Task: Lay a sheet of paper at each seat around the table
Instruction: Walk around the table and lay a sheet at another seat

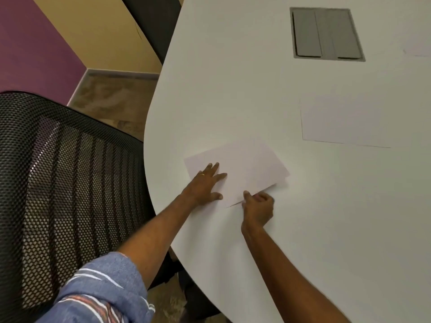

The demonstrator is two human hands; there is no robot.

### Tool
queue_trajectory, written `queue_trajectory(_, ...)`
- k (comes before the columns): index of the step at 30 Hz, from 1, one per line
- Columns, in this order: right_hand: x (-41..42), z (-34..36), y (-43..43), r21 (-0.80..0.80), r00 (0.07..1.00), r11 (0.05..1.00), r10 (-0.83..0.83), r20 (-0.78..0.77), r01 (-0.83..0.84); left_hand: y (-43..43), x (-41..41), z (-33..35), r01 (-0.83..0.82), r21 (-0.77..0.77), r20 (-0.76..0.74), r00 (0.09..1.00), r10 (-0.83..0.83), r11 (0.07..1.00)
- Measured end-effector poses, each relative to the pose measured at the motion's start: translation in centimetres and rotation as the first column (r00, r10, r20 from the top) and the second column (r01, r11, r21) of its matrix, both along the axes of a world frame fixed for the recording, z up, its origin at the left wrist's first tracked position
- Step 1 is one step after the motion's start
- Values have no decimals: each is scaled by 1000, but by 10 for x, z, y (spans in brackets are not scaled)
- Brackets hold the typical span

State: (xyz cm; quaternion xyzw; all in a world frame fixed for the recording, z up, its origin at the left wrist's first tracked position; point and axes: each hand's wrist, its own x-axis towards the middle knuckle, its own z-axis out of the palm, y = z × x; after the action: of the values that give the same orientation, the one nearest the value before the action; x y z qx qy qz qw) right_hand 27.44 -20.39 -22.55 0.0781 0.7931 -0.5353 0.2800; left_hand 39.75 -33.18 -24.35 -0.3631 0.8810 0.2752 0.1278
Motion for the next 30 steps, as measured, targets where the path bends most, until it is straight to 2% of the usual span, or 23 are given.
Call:
queue_trajectory(1, -2, 3, 1, 28, 992, 999, 19, -127, -15, 0, 1, -1, -7, 13, -13, 1000, 8, 1000)
queue_trajectory(3, -9, 8, 1, 31, 915, 995, 98, -391, -94, 0, 3, -1, -6, 15, -22, 1000, 6, 1000)
queue_trajectory(5, -19, 10, -4, 71, 781, 955, 278, -559, -289, -3, 2, 0, -1, 18, -13, 1000, 1, 1000)
queue_trajectory(6, -25, 6, -8, 133, 693, 904, 399, -600, -406, -5, 1, 1, 4, 17, 0, 1000, -4, 1000)
queue_trajectory(7, -32, 3, -13, 213, 594, 827, 529, -606, -520, -7, 1, 2, 13, 11, 15, 1000, -13, 1000)
queue_trajectory(9, -46, -8, -23, 393, 384, 610, 766, -516, -688, -10, -1, 3, 26, 0, 41, 999, -26, 1000)
queue_trajectory(11, -56, -18, -30, 563, 199, 391, 907, -371, -728, -14, -3, 5, 24, 16, 49, 999, -25, 1000)
queue_trajectory(13, -62, -26, -32, 654, 97, 269, 953, -287, -707, -17, -3, 7, 15, 33, 48, 999, -17, 999)
queue_trajectory(15, -64, -29, -31, 676, 75, 237, 963, -260, -698, -20, -3, 7, 5, 45, 37, 999, -7, 999)
queue_trajectory(30, -71, -27, -45, 674, 54, 199, 972, -231, -711, -18, -7, -5, -59, 71, 5, 998, 59, 996)
